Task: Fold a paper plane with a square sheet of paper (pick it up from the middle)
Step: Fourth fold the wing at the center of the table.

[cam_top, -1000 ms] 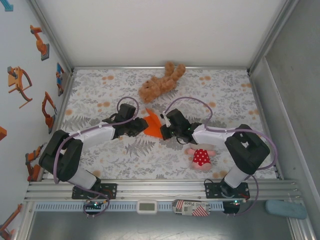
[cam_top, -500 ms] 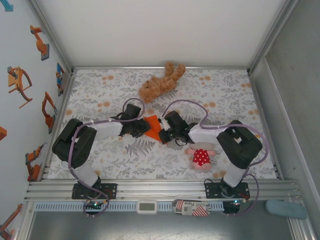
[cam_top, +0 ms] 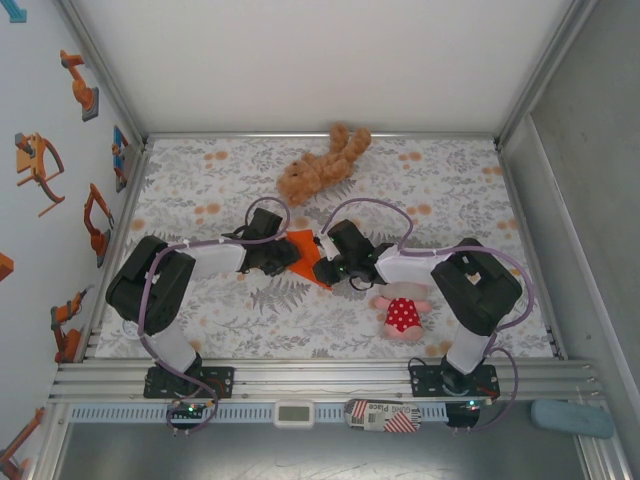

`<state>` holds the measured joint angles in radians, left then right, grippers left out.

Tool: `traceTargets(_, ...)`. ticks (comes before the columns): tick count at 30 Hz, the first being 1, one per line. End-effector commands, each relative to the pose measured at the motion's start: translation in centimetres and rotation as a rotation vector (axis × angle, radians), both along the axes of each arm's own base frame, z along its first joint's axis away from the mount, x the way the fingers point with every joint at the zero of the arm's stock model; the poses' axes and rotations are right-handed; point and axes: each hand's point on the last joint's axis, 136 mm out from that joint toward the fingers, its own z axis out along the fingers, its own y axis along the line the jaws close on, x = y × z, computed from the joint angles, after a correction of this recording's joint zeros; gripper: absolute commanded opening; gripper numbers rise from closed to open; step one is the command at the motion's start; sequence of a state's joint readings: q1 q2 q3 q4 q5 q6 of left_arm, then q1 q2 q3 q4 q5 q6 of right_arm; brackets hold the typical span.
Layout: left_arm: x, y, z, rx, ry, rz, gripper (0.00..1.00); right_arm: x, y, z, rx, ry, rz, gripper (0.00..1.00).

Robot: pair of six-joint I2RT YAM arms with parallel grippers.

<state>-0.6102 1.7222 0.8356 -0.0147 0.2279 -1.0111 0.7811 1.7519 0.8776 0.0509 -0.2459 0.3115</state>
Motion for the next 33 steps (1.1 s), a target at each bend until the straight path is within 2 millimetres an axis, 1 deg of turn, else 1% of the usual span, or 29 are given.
traceTargets(1,-1.3,0.9,-2.0,0.06,0.058,-0.008,0.26,0.7,-0.3,0.6,-0.036,-0.05,-0.001,0.24)
traceTargets(4,-1.5,1.0,-2.1,0.064,0.065,-0.006,0.26,0.7,-0.5,0.4,-0.061,-0.063,0.001,0.27)
traceTargets(15,-1.5,1.0,-2.1,0.065,0.064,-0.007,0.26,0.4,-0.1,-0.5,-0.093,-0.069,0.015,0.3)
traceTargets(23,-1.5,1.0,-2.0,0.065,0.062,-0.007,0.26,0.0,0.4,0.0,-0.057,-0.062,0.044,0.12)
traceTargets(28,-1.4,0.9,-2.0,0.063,0.061,-0.01,0.26,-0.3,0.6,-0.2,-0.052,-0.054,0.057,0.07)
traceTargets(33,-1.3,0.9,-1.7,0.06,0.057,-0.011,0.26,-0.5,0.7,-0.2,-0.047,-0.04,0.068,0.05)
